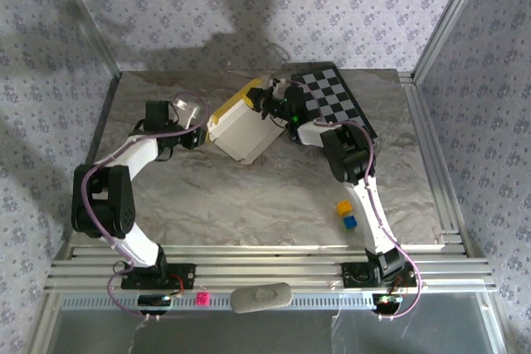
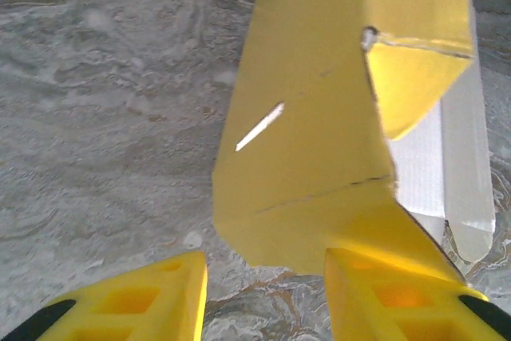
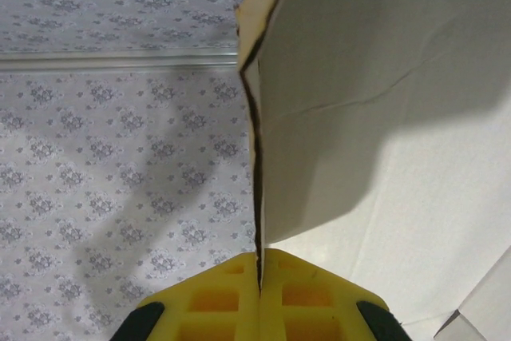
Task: Fold the paper box
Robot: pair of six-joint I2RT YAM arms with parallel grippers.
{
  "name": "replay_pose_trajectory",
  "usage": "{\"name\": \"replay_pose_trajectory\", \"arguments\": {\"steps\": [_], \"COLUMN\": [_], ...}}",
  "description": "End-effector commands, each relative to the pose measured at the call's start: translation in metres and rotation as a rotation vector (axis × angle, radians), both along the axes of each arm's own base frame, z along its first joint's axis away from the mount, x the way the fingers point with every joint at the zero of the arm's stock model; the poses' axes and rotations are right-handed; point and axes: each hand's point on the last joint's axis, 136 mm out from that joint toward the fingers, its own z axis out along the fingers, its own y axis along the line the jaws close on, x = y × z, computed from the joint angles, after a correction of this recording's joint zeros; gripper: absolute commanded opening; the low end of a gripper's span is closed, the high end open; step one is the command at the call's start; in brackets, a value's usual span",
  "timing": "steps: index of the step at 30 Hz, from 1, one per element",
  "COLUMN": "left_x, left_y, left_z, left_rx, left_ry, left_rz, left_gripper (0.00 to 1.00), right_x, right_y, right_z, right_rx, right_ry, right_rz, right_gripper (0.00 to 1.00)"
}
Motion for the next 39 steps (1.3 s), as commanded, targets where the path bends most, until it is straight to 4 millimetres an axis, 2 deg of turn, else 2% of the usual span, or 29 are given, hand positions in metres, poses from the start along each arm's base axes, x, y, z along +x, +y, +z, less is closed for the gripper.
{"name": "replay_pose_trajectory", "arguments": {"steps": [1, 11, 19, 23, 33, 39], "left_x": [0.005, 0.024, 0.039, 0.042, 0.051, 0.057], "left_y": [-0.013, -0.025, -0.037, -0.039, -0.051, -0.052], "left_z": [0.011, 0.003, 0.003, 0.002, 0.001, -0.004], "left_rx": [-0.008, 0.028, 0.036, 0.037, 0.048, 0.081], "left_ry": [-0.055, -0.068, -0.077, -0.077, -0.089, -0.067], "left_rz": [-0.12, -0.135, -0.141, -0.139, -0.132, -0.088], "left_gripper": [0.43, 0.43, 0.45, 0.45, 0.47, 0.48], "right_x": [0.012, 0.019, 0.018, 0.019, 0.021, 0.023], "right_y": [-0.004, -0.001, 0.003, 0.005, 0.009, 0.01], "right_z": [0.004, 0.013, 0.003, 0.0, 0.004, 0.008], "right_rx": [0.018, 0.03, 0.013, 0.011, 0.01, 0.019], "right_ry": [0.001, 0.001, 0.019, 0.027, 0.043, 0.048], "right_rz": [-0.031, -0.024, -0.018, -0.019, -0.03, -0.062], "right_gripper": [0.0, 0.0, 0.0, 0.0, 0.0, 0.0]}}
